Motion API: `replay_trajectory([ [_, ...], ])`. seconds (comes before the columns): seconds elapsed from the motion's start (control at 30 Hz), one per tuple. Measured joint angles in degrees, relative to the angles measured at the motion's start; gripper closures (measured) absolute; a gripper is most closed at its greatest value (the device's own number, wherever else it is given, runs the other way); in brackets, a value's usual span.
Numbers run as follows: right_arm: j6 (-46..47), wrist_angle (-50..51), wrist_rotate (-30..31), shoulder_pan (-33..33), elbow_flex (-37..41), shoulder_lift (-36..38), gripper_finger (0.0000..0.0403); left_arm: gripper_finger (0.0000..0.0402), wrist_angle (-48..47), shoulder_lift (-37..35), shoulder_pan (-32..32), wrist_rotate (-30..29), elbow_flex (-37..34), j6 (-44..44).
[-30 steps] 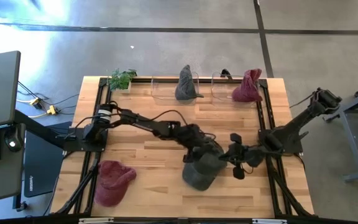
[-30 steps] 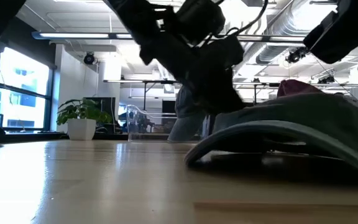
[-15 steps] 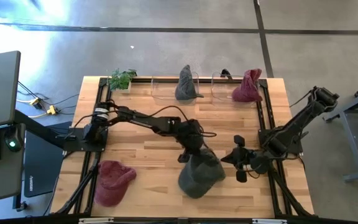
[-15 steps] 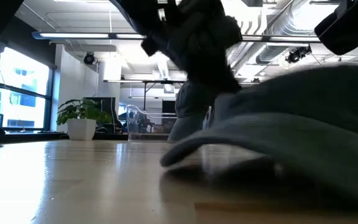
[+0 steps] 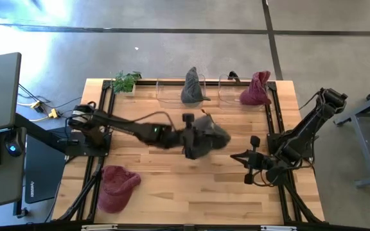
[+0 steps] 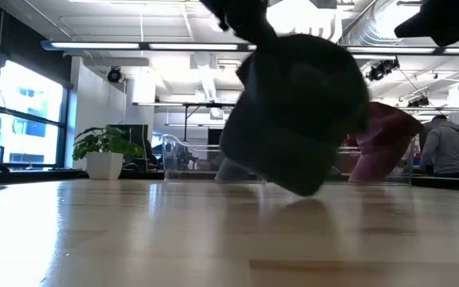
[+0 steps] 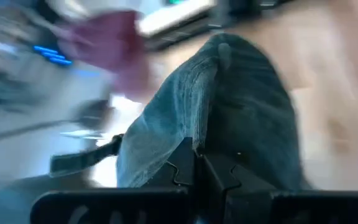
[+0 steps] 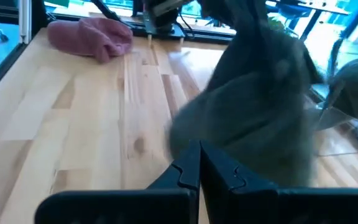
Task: Pick & Place hat
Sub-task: Put the black cap into the left transparent bin
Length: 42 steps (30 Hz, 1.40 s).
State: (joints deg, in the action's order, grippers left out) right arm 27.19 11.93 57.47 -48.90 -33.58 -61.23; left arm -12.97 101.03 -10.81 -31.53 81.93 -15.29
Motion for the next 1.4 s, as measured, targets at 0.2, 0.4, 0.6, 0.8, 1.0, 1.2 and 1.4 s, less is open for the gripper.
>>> replay_trajectory([
  [0.2, -0.2, -0.5, 0.4, 0.1, 0.0, 0.0, 0.0402, 0.0401, 2.1, 1.9, -7.4, -17.3, 0.1, -5.6],
  [0.4, 0.0, -6.4, -2.5, 2.5, 0.0, -2.5, 0.0387, 0.0401, 2.0, 2.8, -7.5, -15.3, 0.2, -3.0],
  [0.6, -8.8, -18.1, -6.5, 6.7, 0.0, -11.8, 0.0308, 0.0401, -3.6, 3.3, -8.5, -10.0, 0.0, 1.4],
  [0.8, -18.3, -26.3, -11.2, 9.6, -0.2, -17.3, 0.0221, 0.0401, -15.1, 3.3, -10.9, -0.8, -0.1, 12.3],
  [1.0, -18.4, -26.4, -17.6, 11.9, -2.6, -20.8, 0.0198, 0.0401, -16.5, 4.8, -14.3, 11.0, -2.8, 15.8],
  [1.2, -18.7, -26.2, -23.3, 14.9, -7.1, -27.5, 0.0203, 0.039, -19.3, 7.3, -15.3, 17.6, -4.8, 17.1],
  [1.4, -18.7, -23.0, -26.7, 17.3, -13.0, -32.7, 0.0203, 0.0299, -27.9, 7.6, -15.5, 27.4, -4.1, 20.4],
])
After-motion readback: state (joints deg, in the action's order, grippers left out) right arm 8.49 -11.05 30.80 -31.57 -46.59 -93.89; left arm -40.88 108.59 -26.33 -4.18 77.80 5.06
